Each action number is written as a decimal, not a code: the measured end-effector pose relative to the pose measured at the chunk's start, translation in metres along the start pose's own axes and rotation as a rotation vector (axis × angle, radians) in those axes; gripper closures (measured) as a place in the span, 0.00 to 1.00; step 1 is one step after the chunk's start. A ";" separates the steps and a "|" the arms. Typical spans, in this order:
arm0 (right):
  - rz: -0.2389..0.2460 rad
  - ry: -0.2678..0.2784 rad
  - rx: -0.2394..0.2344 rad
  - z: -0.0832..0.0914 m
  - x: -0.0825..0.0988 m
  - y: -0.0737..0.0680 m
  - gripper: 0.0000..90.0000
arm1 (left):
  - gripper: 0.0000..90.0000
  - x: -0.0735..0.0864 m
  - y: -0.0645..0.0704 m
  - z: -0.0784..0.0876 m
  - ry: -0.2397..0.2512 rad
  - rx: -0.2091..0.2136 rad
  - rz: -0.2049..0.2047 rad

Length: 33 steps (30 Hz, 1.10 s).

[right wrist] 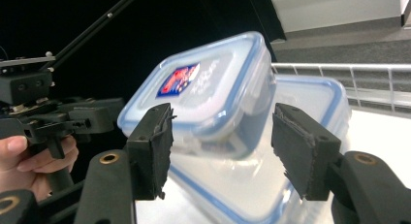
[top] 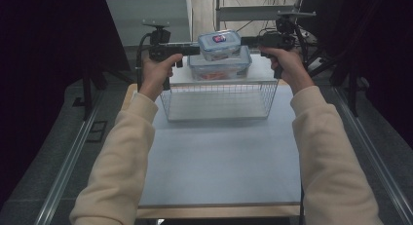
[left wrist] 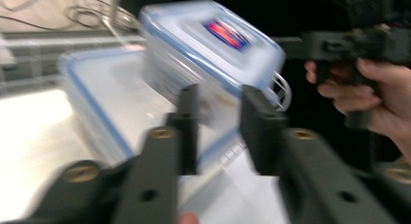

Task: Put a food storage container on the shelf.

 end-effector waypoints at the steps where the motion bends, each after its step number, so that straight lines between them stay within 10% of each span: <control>1: 0.000 0.000 0.004 0.002 0.002 0.000 0.44 | 0.90 0.003 0.004 -0.002 -0.013 0.011 -0.007; 15: 0.027 -0.001 0.003 0.017 0.008 -0.008 0.42 | 1.00 0.019 0.017 -0.043 -0.086 0.008 -0.063; 33: 0.023 -0.002 0.008 0.023 0.014 -0.004 0.42 | 1.00 0.014 0.004 -0.040 -0.077 -0.038 -0.026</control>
Point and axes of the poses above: each handheld gripper's, and its own axes: z roughly backward along the jaws, x roughly out of its underside, y roughly to its right, the point moved 7 cm from there along -z, roughly forward along the jaws, and after that the axes turned 11 degrees about y, right-handed, at the moved point
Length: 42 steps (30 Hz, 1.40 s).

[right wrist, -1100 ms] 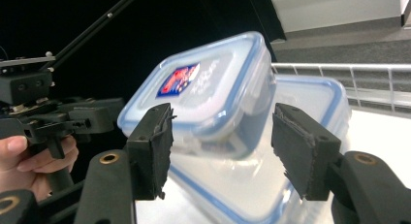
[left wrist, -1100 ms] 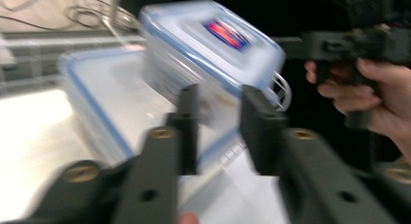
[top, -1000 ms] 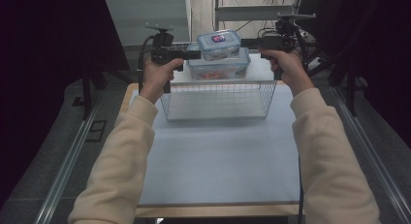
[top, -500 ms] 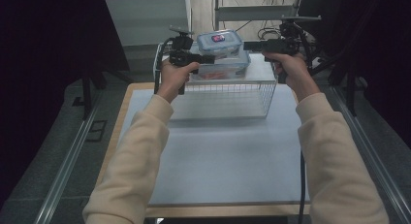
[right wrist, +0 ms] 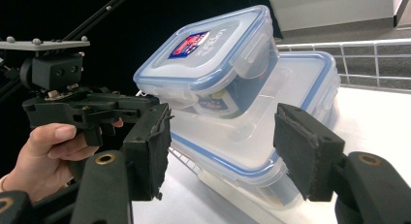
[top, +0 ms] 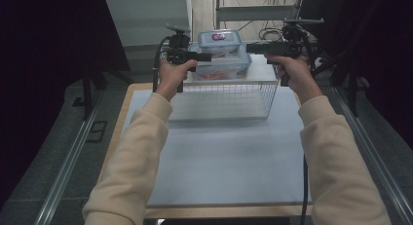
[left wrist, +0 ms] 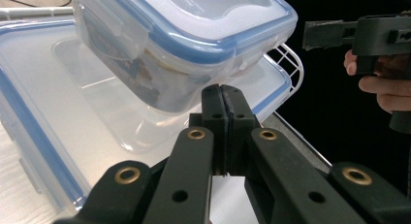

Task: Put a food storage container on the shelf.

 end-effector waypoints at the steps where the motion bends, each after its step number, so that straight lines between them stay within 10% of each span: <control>1: 0.002 0.000 -0.002 0.001 0.000 -0.001 0.42 | 1.00 0.000 0.001 0.001 0.000 0.003 0.000; 19: 0.053 -0.001 -0.065 0.032 0.055 -0.013 0.41 | 0.99 0.054 0.018 0.074 0.035 0.028 -0.023; 32: 0.103 0.004 -0.104 0.075 0.148 -0.009 0.40 | 0.97 0.155 0.018 0.120 0.028 0.062 0.005; 42: 0.042 -0.059 -0.070 0.100 0.225 0.022 0.40 | 0.78 0.231 -0.002 0.118 -0.025 0.026 0.047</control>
Point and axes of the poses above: each handheld gripper's, and its own axes: z roughly backward along the jaws, x roughly out of its underside, y roughly to its right, the point moved 7 cm from there along -z, roughly forward along the jaws, and after that the axes turned 11 degrees about y, right-handed, at the moved point
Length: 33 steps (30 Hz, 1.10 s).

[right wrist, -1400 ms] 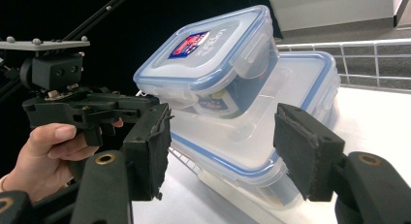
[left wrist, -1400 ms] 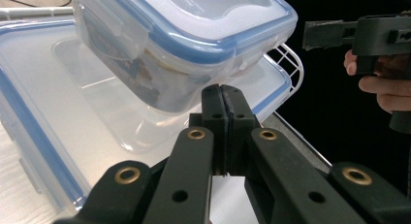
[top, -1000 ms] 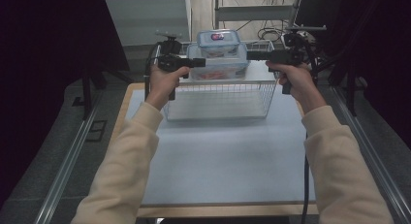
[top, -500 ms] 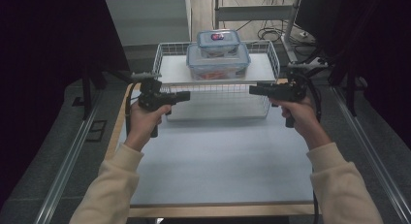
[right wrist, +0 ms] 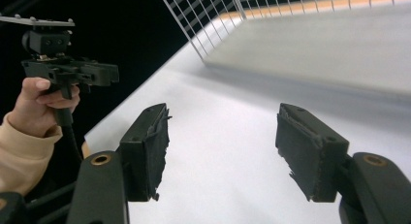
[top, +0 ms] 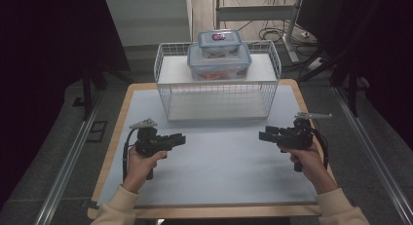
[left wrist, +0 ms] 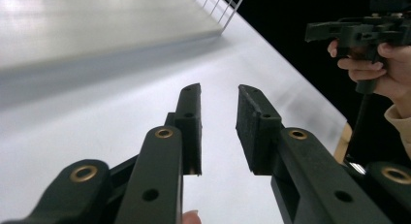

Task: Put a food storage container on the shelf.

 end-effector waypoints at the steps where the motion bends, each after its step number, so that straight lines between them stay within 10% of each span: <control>1: -0.005 -0.002 0.001 0.000 0.004 0.002 0.40 | 0.76 0.004 -0.001 -0.002 -0.019 -0.006 -0.004; 12: -0.003 -0.064 0.040 0.000 0.040 0.011 0.38 | 0.38 0.033 -0.009 -0.015 -0.066 -0.085 -0.023; 33: 0.026 -0.067 0.068 0.001 0.047 0.013 0.37 | 0.32 0.041 -0.017 -0.009 -0.064 -0.127 -0.013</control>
Point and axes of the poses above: each handheld gripper's, and its own axes: z roughly backward along the jaws, x roughly out of its underside, y roughly to its right, the point moved 7 cm from there along -z, roughly forward along the jaws, and after that the axes turned 11 degrees about y, right-handed, at the moved point
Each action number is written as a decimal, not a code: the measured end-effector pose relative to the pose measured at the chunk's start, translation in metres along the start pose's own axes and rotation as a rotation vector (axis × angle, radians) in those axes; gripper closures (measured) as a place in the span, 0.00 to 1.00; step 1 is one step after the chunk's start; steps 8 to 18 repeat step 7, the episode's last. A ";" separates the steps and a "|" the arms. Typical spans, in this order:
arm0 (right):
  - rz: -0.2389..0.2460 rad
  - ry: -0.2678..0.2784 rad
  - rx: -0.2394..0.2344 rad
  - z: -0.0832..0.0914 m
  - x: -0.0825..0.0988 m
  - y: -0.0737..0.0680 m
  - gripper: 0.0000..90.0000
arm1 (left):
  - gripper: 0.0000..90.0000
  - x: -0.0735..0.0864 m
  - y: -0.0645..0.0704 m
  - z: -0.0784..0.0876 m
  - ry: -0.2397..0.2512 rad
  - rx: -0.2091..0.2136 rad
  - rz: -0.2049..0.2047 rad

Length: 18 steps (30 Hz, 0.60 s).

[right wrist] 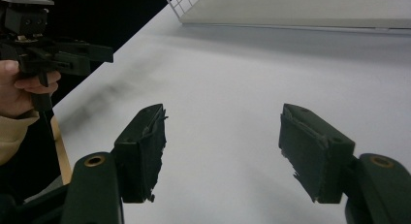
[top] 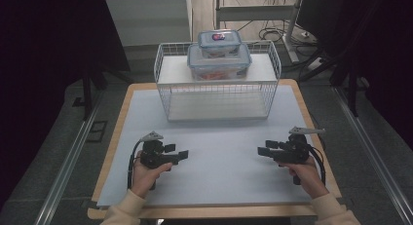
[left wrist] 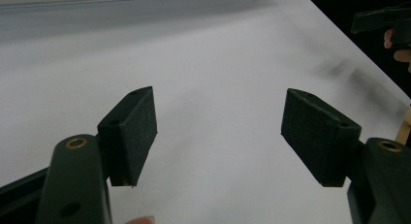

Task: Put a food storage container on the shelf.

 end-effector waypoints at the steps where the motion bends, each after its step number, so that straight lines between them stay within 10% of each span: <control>1: -0.001 0.003 -0.001 0.000 0.000 0.000 0.36 | 0.32 0.000 0.000 0.000 0.002 0.000 0.000; 18: 0.003 0.014 0.003 0.002 -0.003 0.001 0.34 | 0.31 -0.001 -0.002 0.001 0.003 -0.006 -0.001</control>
Point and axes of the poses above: each handheld gripper's, and its own axes: z roughly backward along the jaws, x roughly out of its underside, y roughly to its right, the point moved 7 cm from there along -z, roughly forward along the jaws, and after that the axes turned 11 degrees about y, right-handed, at the moved point
